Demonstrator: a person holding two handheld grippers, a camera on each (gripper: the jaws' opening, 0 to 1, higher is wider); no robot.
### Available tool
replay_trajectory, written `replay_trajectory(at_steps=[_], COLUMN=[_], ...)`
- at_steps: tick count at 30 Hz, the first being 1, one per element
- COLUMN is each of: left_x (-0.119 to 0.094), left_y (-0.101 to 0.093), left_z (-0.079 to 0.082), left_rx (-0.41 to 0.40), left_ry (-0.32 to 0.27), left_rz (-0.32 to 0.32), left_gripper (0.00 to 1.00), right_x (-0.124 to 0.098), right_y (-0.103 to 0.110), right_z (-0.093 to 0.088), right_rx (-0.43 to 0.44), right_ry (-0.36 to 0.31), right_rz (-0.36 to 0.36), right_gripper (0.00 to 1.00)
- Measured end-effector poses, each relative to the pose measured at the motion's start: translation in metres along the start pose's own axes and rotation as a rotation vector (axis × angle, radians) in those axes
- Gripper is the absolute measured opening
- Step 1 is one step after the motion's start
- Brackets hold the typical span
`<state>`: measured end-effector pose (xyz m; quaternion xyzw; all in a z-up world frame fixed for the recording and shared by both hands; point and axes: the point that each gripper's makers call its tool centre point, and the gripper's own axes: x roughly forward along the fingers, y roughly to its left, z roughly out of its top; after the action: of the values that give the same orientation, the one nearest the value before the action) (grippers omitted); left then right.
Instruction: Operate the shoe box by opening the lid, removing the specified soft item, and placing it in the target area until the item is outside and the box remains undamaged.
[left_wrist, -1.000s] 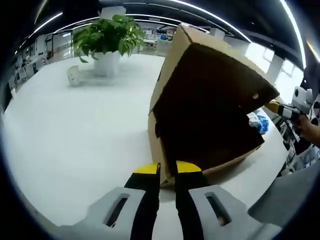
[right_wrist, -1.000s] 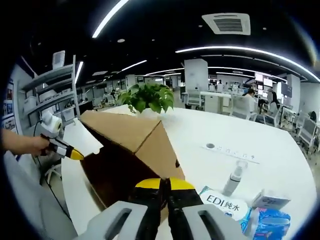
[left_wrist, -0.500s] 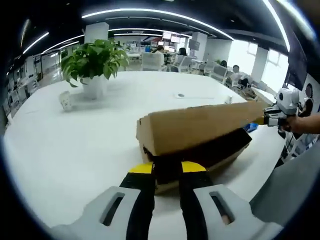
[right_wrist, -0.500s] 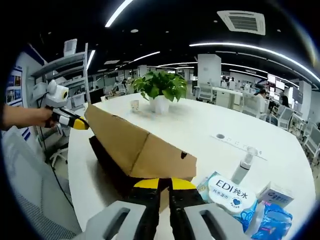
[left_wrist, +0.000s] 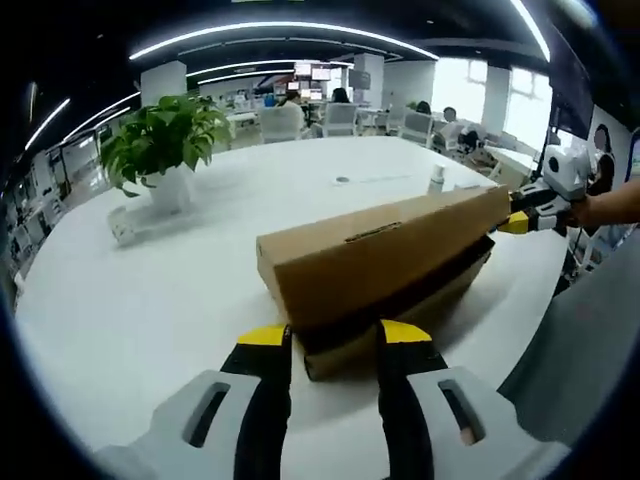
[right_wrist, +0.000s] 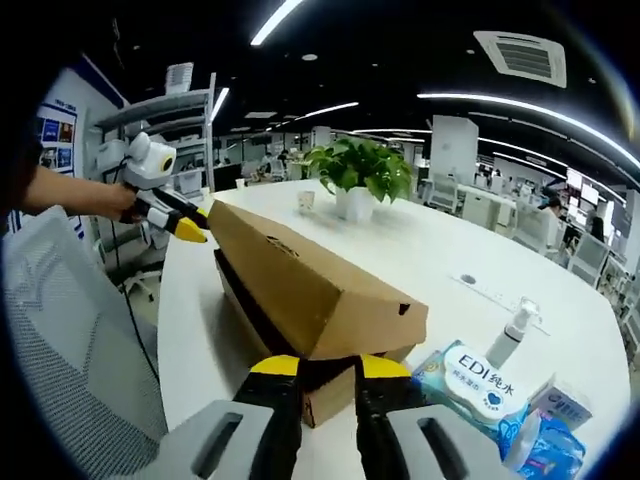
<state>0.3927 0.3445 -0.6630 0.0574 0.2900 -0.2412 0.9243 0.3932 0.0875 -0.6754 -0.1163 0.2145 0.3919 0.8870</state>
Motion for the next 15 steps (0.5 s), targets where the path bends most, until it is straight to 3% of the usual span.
replay_trajectory(at_steps=[6, 15], left_x=[0.002, 0.008], left_y=[-0.001, -0.004], left_z=[-0.008, -0.026], left_rx=[0.009, 0.041], left_ry=[0.03, 0.084], left_rz=[0.003, 0.007], left_gripper=[0.34, 0.35], right_x=[0.002, 0.008], right_y=[0.006, 0.013], right_z=[-0.007, -0.023], right_rx=[0.012, 0.004], right_ry=[0.03, 0.064], right_rz=[0.012, 0.016], right_gripper=[0.24, 0.24])
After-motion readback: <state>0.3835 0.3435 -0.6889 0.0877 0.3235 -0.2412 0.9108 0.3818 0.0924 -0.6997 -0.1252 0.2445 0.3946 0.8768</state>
